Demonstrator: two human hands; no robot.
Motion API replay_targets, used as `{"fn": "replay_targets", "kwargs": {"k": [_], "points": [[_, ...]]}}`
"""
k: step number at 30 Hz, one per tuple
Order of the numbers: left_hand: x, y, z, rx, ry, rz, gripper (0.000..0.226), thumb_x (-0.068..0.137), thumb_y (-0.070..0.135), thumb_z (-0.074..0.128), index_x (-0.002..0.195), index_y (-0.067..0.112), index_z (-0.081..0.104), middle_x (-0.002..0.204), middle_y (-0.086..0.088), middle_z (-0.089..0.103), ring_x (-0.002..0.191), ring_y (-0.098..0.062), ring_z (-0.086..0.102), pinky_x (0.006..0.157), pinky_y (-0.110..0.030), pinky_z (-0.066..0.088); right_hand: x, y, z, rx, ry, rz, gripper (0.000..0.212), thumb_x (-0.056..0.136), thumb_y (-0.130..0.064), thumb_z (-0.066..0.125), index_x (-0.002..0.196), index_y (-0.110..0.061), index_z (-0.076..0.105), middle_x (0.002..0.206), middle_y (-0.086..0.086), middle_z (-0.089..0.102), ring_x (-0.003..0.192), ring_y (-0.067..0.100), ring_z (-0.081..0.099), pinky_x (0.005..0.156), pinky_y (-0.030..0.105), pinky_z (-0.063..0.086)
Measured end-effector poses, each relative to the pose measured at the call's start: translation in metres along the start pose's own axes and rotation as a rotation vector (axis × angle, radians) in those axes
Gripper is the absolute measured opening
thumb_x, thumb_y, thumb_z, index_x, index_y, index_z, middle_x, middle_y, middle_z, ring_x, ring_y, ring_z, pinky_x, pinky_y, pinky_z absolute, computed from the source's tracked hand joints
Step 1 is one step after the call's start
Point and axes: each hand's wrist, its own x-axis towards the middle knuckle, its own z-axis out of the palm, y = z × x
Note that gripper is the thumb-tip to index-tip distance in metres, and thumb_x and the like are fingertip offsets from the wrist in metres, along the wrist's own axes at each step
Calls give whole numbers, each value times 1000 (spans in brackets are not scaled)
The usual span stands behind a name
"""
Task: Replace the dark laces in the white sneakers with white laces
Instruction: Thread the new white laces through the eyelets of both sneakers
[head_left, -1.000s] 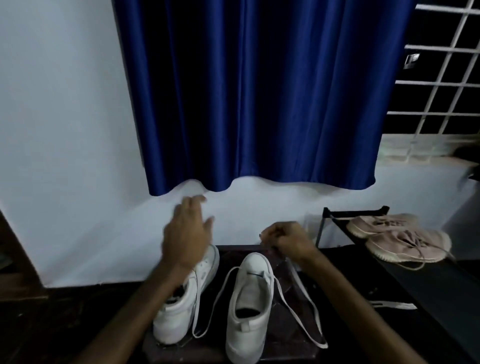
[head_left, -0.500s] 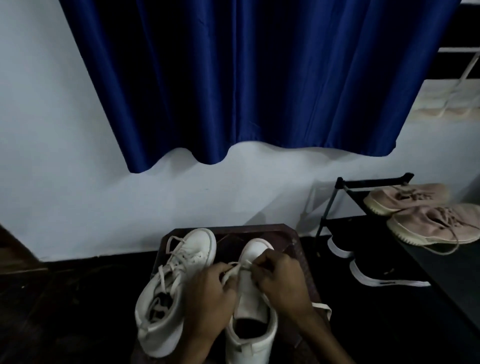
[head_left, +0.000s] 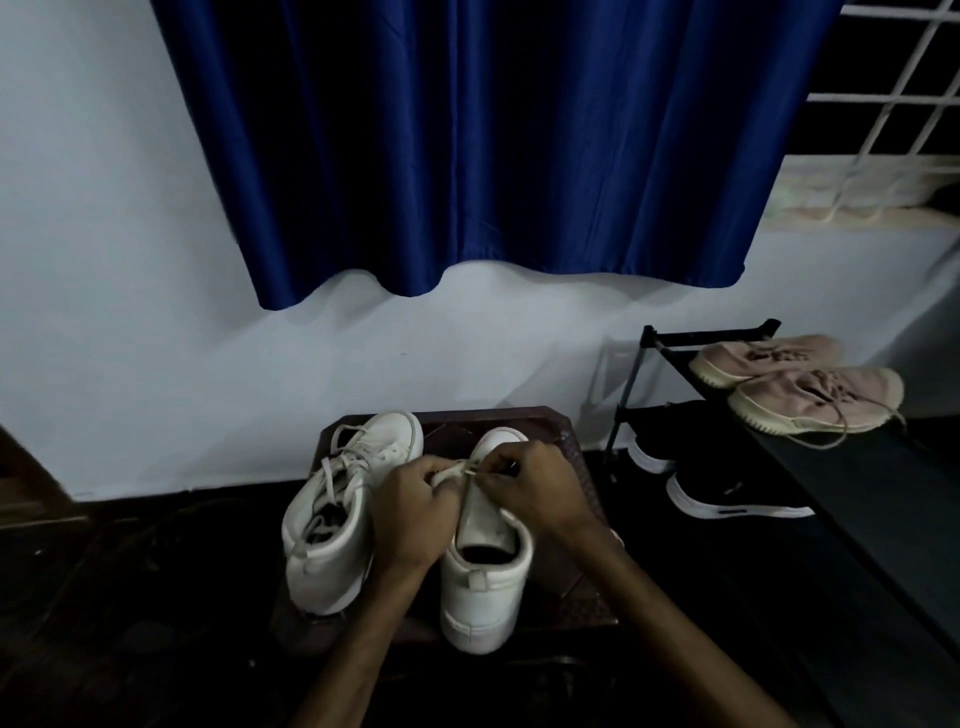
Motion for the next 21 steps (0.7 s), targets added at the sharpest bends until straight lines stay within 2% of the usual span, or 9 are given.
{"fn": "replay_targets", "kwargs": {"k": [6,10,13,15,16,17,18,20,21], "points": [[-9,5,1,158,41,67,11,82,23,65,90,23,73,84,4,74,81,-18,67,68,-29,49,3,-9,-8,-182,-60,-36,17,80,-37,65,88,-25,73,95,-4,72,93,16,65,74,28,49],[-20,5,7,171,84,120,12,85,24,59,87,20,70,80,2,71,77,-20,64,67,-32,48,6,-18,-10,-266,-90,-118,15,79,-36,64,86,-25,73,93,-6,72,88,16,66,73,30,53],[-30,-4,13,-82,17,0,34,91,42,43,86,23,71,83,3,73,81,-19,68,75,-37,53,15,-13,-14,-236,-152,-88,8,76,-27,71,83,-26,76,87,-8,74,81,9,66,72,26,52],[-40,-2,24,-231,-56,-57,26,92,38,46,92,30,70,89,5,74,83,-15,70,74,-45,58,19,-3,-21,-187,-201,-99,10,75,-17,74,81,-24,78,83,-9,75,76,2,65,74,24,53],[-45,-1,30,-257,-18,-50,15,92,32,53,94,31,68,91,7,73,84,-11,69,76,-40,58,19,1,-23,-167,-232,-118,11,77,-13,73,81,-23,79,82,-9,75,75,-1,65,75,23,52],[-48,1,35,-277,34,-53,8,91,26,59,95,30,65,93,8,71,84,-5,66,78,-29,55,18,3,-26,-159,-258,-134,12,80,-12,71,81,-20,79,83,-7,76,74,-1,65,76,24,52],[-49,2,39,-312,101,-53,9,89,21,63,96,28,63,94,9,69,83,-1,63,76,-20,50,16,5,-27,-140,-291,-138,12,84,-13,67,81,-16,78,83,-5,75,74,2,65,75,28,52],[-46,3,42,-349,168,-52,9,87,16,67,93,22,62,90,10,68,81,3,61,71,-18,44,8,0,-37,-57,-376,-71,31,95,-33,56,84,-9,72,84,-3,74,78,9,65,78,37,50],[-44,4,42,-366,175,-71,8,86,16,68,90,21,62,87,10,68,80,1,61,71,-20,44,4,-3,-43,-31,-431,-29,42,97,-45,50,87,-11,72,87,-5,74,83,7,66,81,34,50]]}}
